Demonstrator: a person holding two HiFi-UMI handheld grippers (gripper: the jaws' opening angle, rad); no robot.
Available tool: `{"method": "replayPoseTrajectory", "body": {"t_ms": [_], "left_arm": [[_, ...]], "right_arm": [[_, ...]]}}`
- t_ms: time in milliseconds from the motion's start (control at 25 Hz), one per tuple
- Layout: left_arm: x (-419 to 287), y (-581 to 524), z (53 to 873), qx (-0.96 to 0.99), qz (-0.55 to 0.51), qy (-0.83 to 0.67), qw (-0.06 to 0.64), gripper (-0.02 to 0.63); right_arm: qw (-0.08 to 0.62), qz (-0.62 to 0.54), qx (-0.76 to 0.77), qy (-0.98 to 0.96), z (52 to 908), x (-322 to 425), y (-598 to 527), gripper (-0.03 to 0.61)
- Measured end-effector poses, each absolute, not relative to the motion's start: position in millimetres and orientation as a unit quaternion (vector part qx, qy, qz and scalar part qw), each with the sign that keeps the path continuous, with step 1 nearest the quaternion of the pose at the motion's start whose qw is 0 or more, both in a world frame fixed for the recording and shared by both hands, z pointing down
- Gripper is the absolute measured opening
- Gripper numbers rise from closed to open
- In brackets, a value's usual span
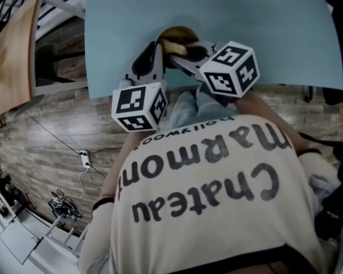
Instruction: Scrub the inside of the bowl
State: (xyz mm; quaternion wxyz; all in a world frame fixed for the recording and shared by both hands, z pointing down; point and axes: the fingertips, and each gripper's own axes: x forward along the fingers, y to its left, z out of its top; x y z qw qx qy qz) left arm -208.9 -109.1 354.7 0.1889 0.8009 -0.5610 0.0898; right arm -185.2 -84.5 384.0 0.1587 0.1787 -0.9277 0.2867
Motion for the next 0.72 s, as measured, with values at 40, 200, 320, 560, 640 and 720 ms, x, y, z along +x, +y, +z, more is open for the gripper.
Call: {"method": "replayPoseTrajectory", "body": {"t_ms": [40, 200, 320, 560, 640, 720], "left_arm": [[-209.5, -108.8, 352.9, 0.803, 0.09, -0.559, 0.185, 0.025], [-208.5, -108.1, 348.1, 0.812, 0.086, -0.549, 0.177, 0.025], [-204.3, -106.0, 351.3, 0.816, 0.086, -0.541, 0.186, 0.025], [-197.8, -110.5, 361.9, 0.816, 0.083, -0.53, 0.215, 0.025], [-193.6, -112.6, 362.8, 0.817, 0.08, -0.526, 0.221, 0.025], [-190.2, -113.4, 362.6, 0.816, 0.077, -0.527, 0.224, 0.025]], "right_arm": [[0.151, 0.291, 0.18, -0.928, 381.5, -185.7, -86.3, 0.061], [0.125, 0.299, 0.159, -0.933, 372.7, -194.0, -82.0, 0.061], [0.145, 0.294, 0.166, -0.93, 380.8, -194.5, -81.8, 0.061], [0.19, 0.292, 0.179, -0.92, 401.5, -192.3, -86.6, 0.06], [0.204, 0.289, 0.182, -0.918, 405.6, -189.0, -90.0, 0.058], [0.216, 0.283, 0.183, -0.916, 408.4, -186.6, -92.8, 0.058]]}}
